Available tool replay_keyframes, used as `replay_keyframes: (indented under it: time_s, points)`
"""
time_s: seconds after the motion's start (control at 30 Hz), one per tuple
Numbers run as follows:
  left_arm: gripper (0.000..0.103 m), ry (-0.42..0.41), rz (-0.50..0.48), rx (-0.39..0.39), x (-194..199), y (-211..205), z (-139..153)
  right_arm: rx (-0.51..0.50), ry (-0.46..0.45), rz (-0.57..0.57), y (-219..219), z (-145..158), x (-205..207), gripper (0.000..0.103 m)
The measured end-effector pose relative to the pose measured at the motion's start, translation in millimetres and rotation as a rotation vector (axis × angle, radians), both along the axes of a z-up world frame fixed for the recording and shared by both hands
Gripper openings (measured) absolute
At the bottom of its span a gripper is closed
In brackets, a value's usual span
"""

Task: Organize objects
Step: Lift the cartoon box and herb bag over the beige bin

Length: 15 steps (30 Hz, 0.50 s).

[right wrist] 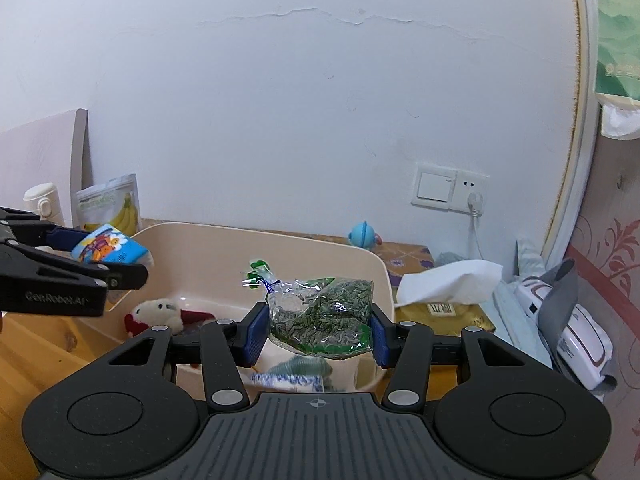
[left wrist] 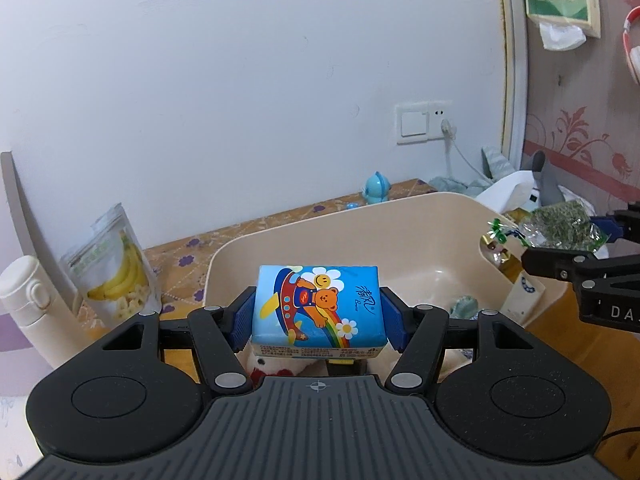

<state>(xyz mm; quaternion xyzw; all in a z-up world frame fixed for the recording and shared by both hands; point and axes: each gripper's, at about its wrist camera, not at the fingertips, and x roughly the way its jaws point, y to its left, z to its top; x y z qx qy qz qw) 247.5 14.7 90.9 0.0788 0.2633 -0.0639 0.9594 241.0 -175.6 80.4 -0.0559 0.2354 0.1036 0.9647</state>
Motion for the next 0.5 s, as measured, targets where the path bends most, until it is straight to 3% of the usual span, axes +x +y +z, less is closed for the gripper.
replay_keyframes:
  time_s: [0.17,0.5]
  points:
    - [0.064,0.044,-0.01,-0.034,22.1,-1.6,-9.2,-0.023,0.009,0.012,12.3,-5.8,15.2,0.048]
    - [0.064,0.122,0.009,-0.001,45.7,-5.5,-32.1,-0.053,0.077,0.025,26.7,-25.2,37.4,0.048]
